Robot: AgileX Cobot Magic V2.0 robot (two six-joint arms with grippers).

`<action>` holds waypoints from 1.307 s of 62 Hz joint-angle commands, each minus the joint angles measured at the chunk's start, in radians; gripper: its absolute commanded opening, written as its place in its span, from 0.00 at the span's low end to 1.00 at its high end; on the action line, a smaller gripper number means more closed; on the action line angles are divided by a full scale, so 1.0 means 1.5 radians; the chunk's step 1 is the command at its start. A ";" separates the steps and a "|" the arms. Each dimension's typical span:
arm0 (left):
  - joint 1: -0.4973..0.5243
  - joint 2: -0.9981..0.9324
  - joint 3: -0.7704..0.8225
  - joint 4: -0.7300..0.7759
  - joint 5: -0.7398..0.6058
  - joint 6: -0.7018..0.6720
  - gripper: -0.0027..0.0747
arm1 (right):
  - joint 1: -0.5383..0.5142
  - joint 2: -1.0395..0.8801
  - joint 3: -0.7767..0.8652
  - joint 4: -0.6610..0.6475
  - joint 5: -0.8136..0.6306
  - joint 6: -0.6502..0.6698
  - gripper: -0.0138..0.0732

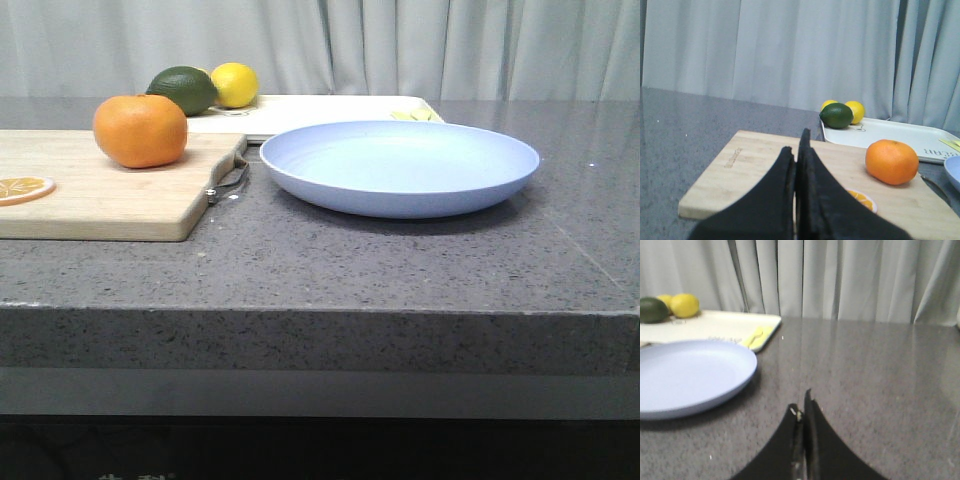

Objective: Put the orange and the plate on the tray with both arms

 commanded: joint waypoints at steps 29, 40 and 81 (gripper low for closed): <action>0.002 0.342 -0.293 0.076 0.084 0.000 0.01 | -0.003 0.346 -0.300 0.000 0.024 -0.006 0.09; 0.002 0.355 -0.294 0.075 0.047 0.000 0.01 | -0.003 0.368 -0.300 0.000 0.003 -0.006 0.18; 0.002 0.355 -0.294 0.073 0.027 0.000 0.84 | -0.003 0.368 -0.299 0.000 -0.002 -0.006 0.91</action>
